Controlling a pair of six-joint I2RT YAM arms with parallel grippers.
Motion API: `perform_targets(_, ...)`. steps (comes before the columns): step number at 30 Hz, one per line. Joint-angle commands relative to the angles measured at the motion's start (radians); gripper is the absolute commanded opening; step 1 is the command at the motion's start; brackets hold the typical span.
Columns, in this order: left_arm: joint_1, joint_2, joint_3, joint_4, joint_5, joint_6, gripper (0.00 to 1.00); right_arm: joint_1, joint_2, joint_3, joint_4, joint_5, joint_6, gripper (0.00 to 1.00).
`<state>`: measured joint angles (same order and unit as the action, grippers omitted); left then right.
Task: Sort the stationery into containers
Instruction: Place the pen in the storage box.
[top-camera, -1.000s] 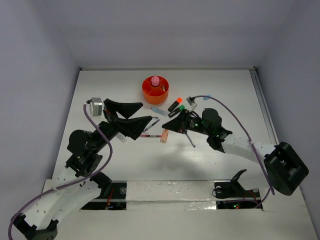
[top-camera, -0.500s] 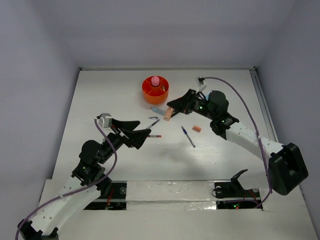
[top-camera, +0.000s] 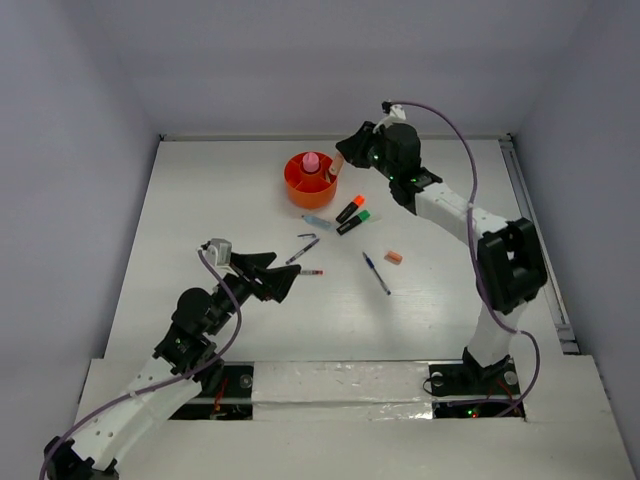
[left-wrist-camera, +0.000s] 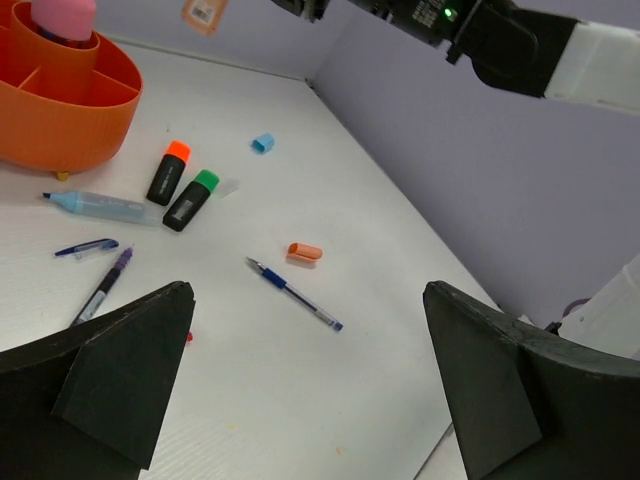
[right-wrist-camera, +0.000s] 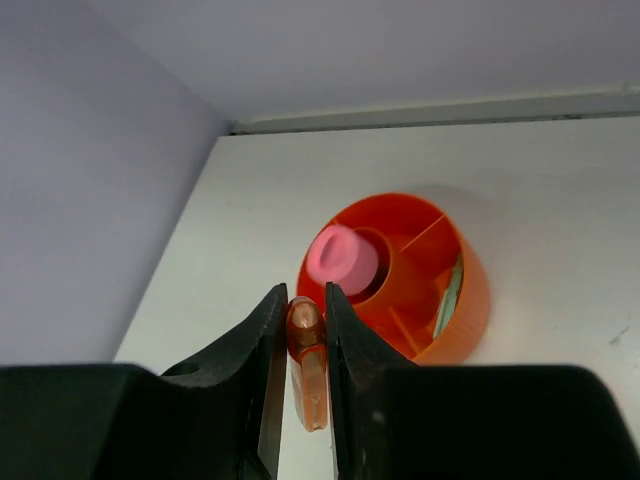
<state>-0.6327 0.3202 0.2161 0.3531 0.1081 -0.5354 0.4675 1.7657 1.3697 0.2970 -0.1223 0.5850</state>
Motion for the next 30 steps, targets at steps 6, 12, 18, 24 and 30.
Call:
perform_targets(6,0.002,0.046,-0.026,0.103,-0.028,0.084,0.99,-0.01,0.286,0.362,-0.081,0.153,-0.154,0.0)
perform_targets(12,0.002,-0.006,-0.037,0.064,-0.099,0.078,0.99,-0.01,0.419,0.48,-0.102,0.181,-0.215,0.0)
perform_targets(18,0.002,-0.01,-0.035,0.032,-0.195,0.069,0.99,-0.01,0.471,0.5,-0.093,0.173,-0.231,0.0)
perform_targets(24,0.002,0.028,-0.024,0.001,-0.283,0.055,0.99,-0.01,0.468,0.465,-0.079,0.136,-0.214,0.09)
perform_targets(30,0.002,0.028,-0.02,-0.054,-0.382,0.008,0.99,-0.01,0.419,0.425,-0.07,0.085,-0.203,0.51)
